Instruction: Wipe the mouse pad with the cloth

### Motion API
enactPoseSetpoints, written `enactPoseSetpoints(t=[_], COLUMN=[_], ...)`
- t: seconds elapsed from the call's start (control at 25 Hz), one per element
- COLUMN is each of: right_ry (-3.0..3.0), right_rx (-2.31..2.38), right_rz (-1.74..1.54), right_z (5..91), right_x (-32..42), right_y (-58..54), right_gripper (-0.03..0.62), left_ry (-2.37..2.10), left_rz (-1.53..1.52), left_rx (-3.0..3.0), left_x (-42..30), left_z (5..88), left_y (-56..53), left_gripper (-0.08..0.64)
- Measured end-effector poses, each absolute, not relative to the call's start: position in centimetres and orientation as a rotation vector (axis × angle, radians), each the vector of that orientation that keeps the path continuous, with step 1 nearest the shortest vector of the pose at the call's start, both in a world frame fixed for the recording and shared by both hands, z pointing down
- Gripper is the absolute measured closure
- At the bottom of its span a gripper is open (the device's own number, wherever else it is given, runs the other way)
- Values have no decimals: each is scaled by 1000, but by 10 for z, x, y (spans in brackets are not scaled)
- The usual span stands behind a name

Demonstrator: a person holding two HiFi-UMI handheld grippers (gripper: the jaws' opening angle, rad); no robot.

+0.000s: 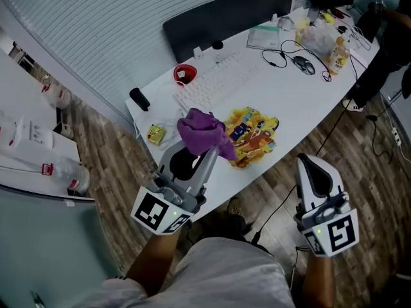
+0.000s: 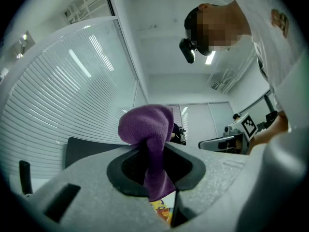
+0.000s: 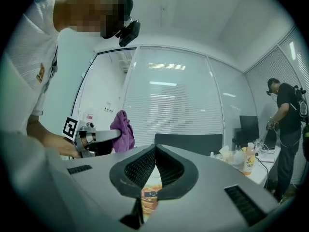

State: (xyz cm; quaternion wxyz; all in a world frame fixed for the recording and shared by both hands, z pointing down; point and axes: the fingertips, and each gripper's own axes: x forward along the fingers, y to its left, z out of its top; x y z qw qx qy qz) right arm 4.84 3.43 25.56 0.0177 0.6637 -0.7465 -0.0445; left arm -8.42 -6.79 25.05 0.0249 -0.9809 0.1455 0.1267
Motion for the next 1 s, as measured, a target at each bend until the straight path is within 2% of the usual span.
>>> enactPoseSetpoints(t=[0.36,1.0], right_ry=[-2314,-2369], right_rx=[2044,1872], right_rz=[-102,-18], right_z=[264,290], right_x=[91,102], right_y=[-10,-58], right_gripper=[581,580], left_ry=[472,528], left_rz=[314,86], left_rx=[-3068,-3108], left_x=[-40,-6], left_z=[259,292], left_y=[-111,-141], left_gripper=[477,477])
